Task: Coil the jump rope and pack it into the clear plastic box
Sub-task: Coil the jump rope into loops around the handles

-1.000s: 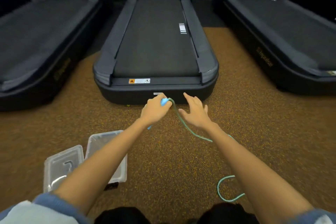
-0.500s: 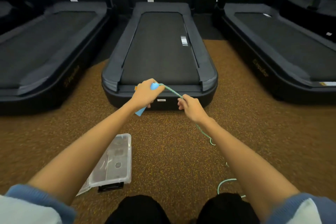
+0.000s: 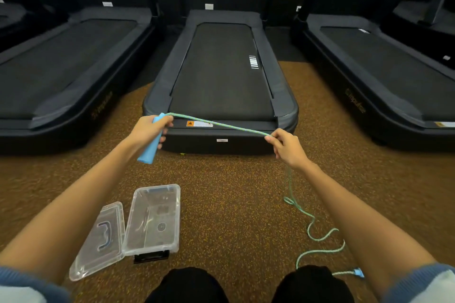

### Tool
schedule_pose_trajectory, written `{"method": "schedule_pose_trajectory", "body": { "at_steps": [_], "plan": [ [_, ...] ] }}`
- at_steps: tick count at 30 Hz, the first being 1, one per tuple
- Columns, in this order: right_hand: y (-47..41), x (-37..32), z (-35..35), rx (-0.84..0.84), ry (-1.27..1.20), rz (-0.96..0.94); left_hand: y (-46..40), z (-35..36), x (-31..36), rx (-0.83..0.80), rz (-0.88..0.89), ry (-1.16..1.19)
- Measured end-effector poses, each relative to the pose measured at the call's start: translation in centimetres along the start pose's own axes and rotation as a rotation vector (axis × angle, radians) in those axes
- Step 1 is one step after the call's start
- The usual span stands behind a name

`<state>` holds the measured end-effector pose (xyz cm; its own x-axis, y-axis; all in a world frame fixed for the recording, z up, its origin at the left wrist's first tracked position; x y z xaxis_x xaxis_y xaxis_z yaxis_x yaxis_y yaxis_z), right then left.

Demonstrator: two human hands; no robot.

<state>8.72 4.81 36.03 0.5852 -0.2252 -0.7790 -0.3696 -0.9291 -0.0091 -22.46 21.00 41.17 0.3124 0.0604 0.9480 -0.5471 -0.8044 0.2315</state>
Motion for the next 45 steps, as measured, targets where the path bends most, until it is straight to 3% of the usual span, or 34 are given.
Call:
{"method": "schedule_pose_trajectory", "body": {
  "at_steps": [6, 10, 13, 15, 18, 26, 30, 36, 42, 45],
  "plan": [
    [0.1, -0.9, 0.4, 0.069, 0.041, -0.038, 0.8, 2.8, -2.9, -0.246, -0.304, 0.173],
    [0.6, -1.4, 2.0, -0.085, 0.283, -0.041, 0.4, 5.2, -1.5, -0.275, -0.212, 0.482],
    [1.5, -1.5, 3.2, -0.209, 0.45, -0.058, -0.2, 5.3, -0.1, -0.135, -0.109, 0.757],
    [2.2, -1.2, 4.0, -0.268, 0.484, -0.06, -0.6, 5.0, 0.7, -0.026, -0.026, 0.962],
    [3.3, -1.4, 5.3, -0.343, 0.47, -0.089, -1.1, 5.0, 1.4, -0.018, 0.073, 1.108],
    [5.9, -5.2, 8.0, -0.478, 0.592, -0.356, -2.5, 5.9, -0.2, -0.084, 0.097, 0.834],
    [6.0, -7.4, 7.6, -0.518, 0.43, -0.365, -2.3, 7.5, -0.9, -0.143, 0.05, 0.594],
    [4.0, -9.2, 5.7, -0.412, 0.2, -0.33, -0.3, 12.0, -1.3, -0.419, -0.012, 0.355],
    [2.7, -8.7, 4.1, -0.262, -0.018, -0.296, 1.3, 15.6, -1.6, -0.575, -0.076, 0.283],
    [2.2, -8.2, 3.5, -0.231, -0.112, -0.265, 1.7, 16.0, -1.2, -0.575, -0.054, 0.257]
  ]
}}
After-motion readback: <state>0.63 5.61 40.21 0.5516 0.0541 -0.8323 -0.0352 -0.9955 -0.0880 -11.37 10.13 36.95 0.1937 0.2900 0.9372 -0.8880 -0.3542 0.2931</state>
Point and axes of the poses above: each hand's wrist, its own y-axis away from the middle knuckle, its own z-axis out of the palm, x = y × z, the point moved 6 cm from there along -y, towards the middle knuckle, and after that the axes turned 10 degrees about -x, right-handed, at the moved point
